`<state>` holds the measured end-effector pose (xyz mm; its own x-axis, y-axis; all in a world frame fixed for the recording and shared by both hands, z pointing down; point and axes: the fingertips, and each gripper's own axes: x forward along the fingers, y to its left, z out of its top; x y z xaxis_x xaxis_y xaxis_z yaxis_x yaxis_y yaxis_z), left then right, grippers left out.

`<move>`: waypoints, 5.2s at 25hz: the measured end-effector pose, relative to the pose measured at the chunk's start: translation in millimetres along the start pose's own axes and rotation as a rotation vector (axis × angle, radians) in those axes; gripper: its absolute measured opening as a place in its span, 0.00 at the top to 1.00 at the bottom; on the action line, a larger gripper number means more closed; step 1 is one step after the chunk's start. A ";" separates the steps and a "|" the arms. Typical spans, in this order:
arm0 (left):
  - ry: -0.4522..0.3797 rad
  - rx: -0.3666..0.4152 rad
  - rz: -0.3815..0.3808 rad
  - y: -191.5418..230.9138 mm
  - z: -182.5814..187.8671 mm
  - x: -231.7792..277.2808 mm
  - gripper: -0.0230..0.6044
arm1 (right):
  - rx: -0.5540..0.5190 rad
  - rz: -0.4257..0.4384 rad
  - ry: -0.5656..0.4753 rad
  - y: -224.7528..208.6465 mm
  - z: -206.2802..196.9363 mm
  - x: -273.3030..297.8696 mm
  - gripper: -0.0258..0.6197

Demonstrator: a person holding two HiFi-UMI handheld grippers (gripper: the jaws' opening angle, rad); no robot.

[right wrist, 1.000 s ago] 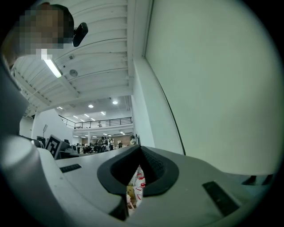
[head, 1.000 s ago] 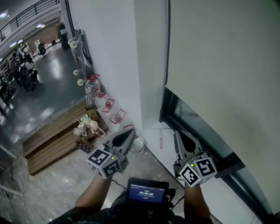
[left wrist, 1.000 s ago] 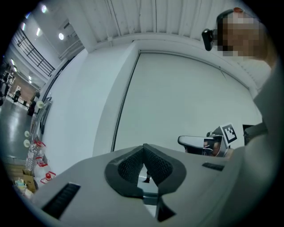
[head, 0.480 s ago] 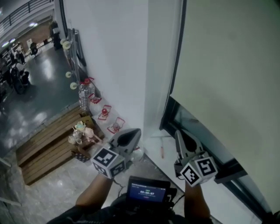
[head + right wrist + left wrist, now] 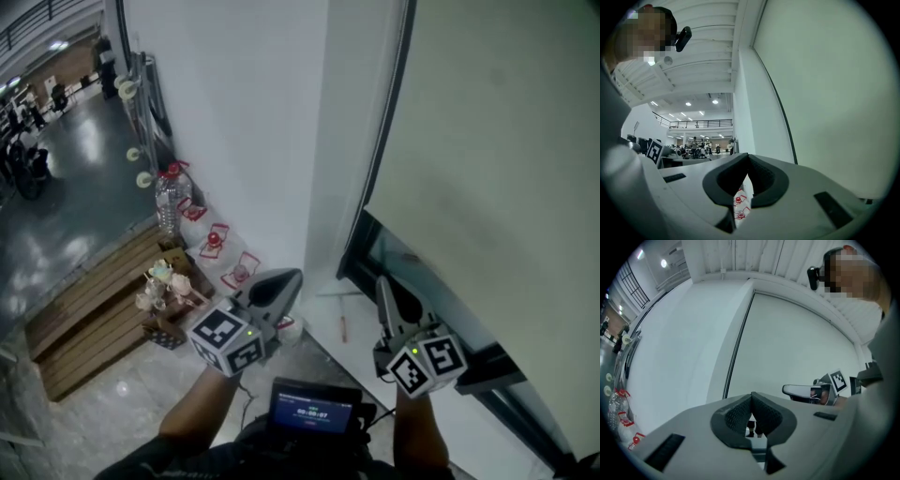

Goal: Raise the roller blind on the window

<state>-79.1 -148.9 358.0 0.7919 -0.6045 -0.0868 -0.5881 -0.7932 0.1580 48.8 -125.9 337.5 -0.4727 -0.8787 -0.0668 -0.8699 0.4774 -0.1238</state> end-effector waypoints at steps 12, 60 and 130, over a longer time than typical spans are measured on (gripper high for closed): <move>0.001 0.060 0.090 16.7 14.2 62.4 0.97 | 0.033 0.105 -0.041 -65.4 17.9 44.6 0.94; 0.058 0.152 0.113 91.1 31.9 130.5 0.97 | -0.039 0.115 0.036 -163.8 11.5 261.2 0.80; -0.083 0.181 -0.159 8.0 109.4 230.7 0.96 | -0.007 0.305 0.095 -97.4 -0.9 139.6 0.95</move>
<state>80.9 -302.8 231.6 0.8649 -0.4692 -0.1783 -0.4832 -0.8745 -0.0422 67.4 -295.0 341.1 -0.7224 -0.6915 -0.0067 -0.6871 0.7189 -0.1053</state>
